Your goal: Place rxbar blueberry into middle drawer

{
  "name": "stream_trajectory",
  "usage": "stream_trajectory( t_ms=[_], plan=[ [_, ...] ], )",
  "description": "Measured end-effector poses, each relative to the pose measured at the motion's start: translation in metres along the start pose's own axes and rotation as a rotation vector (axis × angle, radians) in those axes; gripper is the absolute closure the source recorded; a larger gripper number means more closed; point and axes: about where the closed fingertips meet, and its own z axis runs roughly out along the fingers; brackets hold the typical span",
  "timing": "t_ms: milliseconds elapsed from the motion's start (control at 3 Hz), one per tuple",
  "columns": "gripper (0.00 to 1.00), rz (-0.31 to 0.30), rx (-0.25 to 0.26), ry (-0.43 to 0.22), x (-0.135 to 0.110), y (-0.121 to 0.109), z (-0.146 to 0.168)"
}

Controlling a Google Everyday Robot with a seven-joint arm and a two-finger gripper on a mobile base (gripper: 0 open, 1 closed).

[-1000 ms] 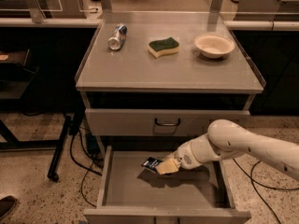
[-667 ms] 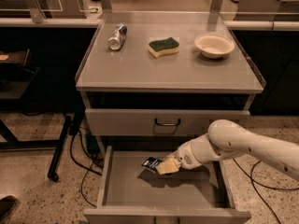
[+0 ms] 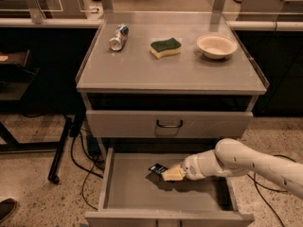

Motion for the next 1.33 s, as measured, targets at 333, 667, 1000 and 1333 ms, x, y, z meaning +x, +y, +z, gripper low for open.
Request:
stream_trajectory(
  t_ms=[333,667,1000,1333],
  plan=[
    [1.0,0.004,-0.002,-0.001,0.002,-0.001,0.002],
    [1.0,0.033,-0.012,0.015,0.014,0.0,0.017],
    [1.0,0.077,-0.01,0.025,0.03,-0.003,0.04],
    [1.0,0.102,0.005,0.025,0.04,-0.014,0.062]
  ],
)
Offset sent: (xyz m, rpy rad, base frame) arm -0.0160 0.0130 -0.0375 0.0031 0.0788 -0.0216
